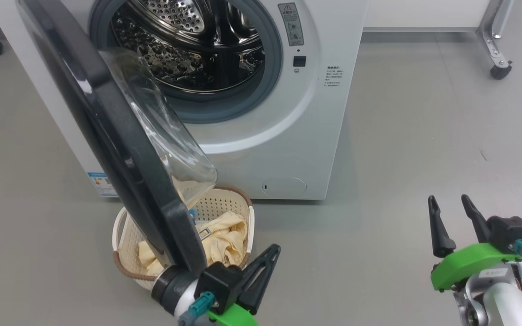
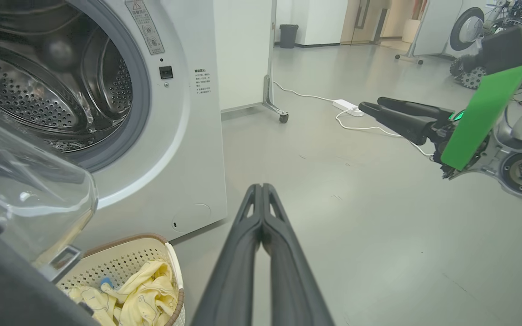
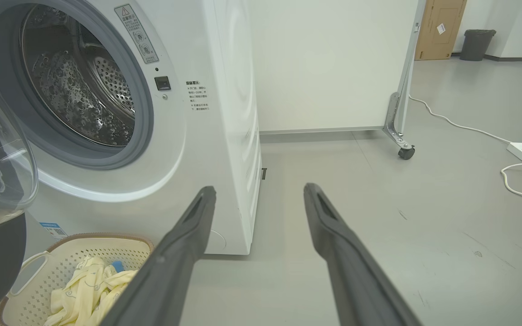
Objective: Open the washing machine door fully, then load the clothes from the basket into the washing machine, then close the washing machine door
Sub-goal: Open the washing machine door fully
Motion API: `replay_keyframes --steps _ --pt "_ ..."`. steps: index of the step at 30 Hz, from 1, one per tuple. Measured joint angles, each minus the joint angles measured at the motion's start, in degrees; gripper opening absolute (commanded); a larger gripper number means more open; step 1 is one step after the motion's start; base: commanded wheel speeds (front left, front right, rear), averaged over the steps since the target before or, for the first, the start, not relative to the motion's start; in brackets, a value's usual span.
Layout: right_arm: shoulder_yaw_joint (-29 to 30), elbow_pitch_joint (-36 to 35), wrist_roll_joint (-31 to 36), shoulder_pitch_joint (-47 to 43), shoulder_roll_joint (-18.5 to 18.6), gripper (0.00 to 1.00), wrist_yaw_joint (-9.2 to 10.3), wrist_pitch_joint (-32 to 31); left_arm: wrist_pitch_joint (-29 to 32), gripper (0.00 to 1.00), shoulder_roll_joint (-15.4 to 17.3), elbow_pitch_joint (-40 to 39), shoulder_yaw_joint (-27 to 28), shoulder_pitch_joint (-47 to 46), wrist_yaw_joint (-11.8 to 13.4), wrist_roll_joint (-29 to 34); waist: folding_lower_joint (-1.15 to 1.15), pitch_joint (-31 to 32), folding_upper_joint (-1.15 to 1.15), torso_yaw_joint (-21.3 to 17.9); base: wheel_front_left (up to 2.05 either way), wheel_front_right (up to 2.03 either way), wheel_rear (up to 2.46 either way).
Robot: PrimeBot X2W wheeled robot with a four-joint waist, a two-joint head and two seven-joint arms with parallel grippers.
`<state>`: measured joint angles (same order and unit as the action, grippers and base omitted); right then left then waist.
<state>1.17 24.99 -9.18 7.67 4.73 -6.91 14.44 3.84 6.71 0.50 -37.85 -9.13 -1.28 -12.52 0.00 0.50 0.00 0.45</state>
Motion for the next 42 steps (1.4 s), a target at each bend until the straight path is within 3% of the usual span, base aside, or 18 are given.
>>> replay_keyframes --steps 23,31,42 --pt "-0.6 0.0 -0.3 0.0 0.1 1.0 0.0 0.0 -5.1 0.0 -0.1 4.6 8.2 -2.7 6.0 -1.8 0.0 -0.2 0.0 0.1 0.0 0.0 0.0" --pt "-1.0 0.1 -0.4 0.0 0.2 1.0 0.0 0.0 -5.1 0.0 -0.4 5.5 8.9 -2.8 7.9 -2.5 0.0 -0.1 0.0 0.3 0.0 0.0 0.0" --pt "-1.1 0.1 -0.5 0.0 0.2 1.0 0.0 0.0 -4.4 0.0 -0.4 4.9 8.6 -2.8 8.6 -2.4 0.0 0.3 0.0 2.4 0.0 0.0 0.0"
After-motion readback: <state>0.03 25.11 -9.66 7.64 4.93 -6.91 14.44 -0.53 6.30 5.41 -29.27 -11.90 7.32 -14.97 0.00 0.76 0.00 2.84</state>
